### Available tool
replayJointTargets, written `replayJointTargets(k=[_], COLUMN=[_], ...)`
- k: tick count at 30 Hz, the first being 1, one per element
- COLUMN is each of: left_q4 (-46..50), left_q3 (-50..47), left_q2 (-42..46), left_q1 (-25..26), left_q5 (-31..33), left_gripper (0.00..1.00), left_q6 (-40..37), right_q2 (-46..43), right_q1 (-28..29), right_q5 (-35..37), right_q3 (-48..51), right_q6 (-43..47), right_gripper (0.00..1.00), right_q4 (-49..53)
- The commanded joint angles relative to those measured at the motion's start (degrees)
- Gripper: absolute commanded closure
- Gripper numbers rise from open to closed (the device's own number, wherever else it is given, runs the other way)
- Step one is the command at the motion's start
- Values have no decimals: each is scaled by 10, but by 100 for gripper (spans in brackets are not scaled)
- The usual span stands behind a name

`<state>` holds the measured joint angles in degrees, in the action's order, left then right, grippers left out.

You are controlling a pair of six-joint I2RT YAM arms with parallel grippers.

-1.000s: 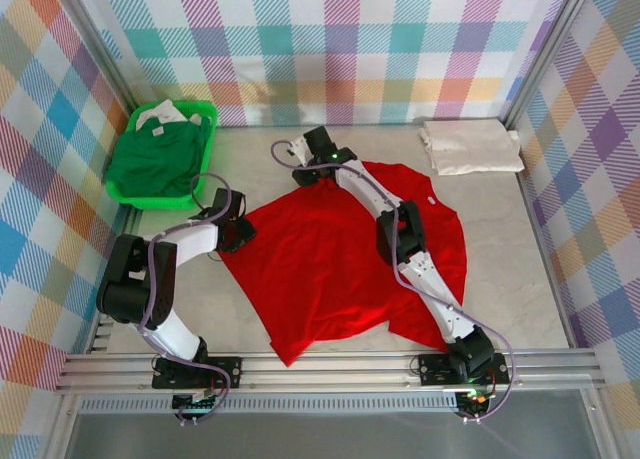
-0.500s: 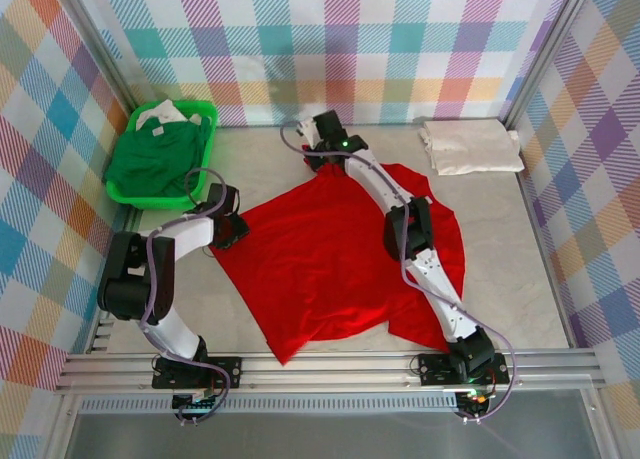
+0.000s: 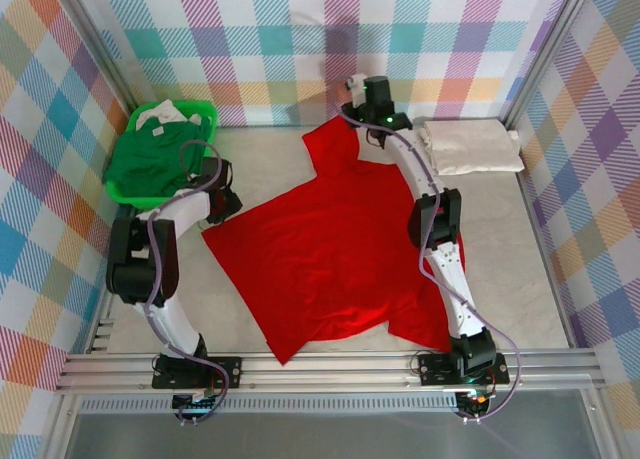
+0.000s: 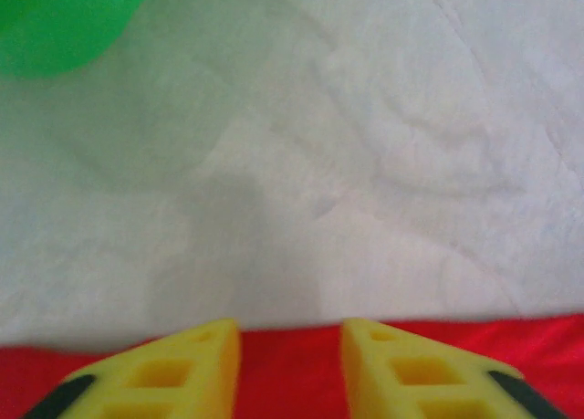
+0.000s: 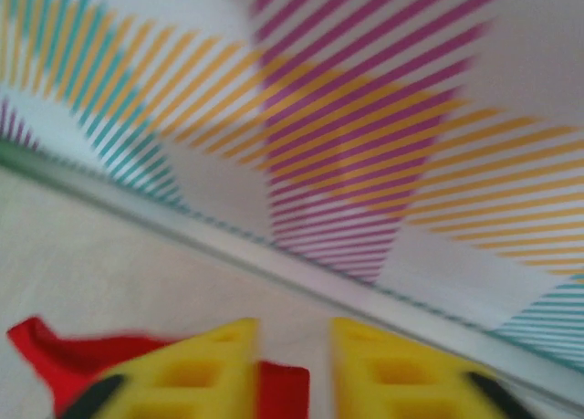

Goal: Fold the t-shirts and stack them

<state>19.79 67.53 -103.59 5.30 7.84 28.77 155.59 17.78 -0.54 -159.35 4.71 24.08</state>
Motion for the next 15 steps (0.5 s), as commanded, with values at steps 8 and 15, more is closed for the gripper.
replayJointTargets(k=[8,15], left_q4=[63,60], left_q3=[-3,-100], left_q2=[140,193], left_q1=[30,90], left_q5=[4,-64], left_gripper=[65,62], left_q6=[-9,35], right_q2=[-98,-307], right_q1=[-32,-7], right_q5=[-43,-30], right_q3=[-15,359], right_q6=[-54,-134], right_gripper=[37,57], right_q4=[61,116])
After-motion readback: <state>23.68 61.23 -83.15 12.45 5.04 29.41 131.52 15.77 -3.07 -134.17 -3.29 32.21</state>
